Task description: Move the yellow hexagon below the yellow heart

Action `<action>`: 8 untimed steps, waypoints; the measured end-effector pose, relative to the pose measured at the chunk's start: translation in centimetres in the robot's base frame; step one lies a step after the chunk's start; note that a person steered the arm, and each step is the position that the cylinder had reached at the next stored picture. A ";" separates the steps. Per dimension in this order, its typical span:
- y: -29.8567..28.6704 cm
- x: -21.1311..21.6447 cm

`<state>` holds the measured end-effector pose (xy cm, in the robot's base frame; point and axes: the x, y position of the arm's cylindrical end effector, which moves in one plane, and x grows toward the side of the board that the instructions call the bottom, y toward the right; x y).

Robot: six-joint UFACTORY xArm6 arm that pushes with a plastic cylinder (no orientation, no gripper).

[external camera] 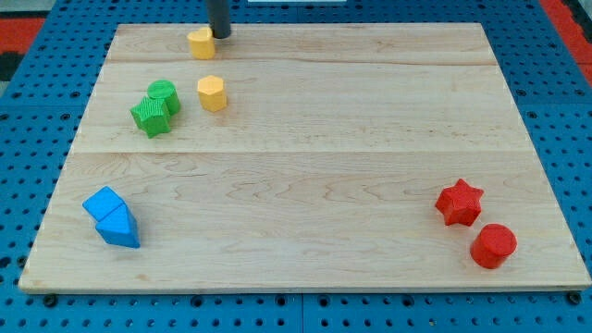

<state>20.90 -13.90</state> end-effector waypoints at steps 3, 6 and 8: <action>1.7 2.9; 4.5 8.8; 8.9 17.9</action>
<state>38.80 -5.02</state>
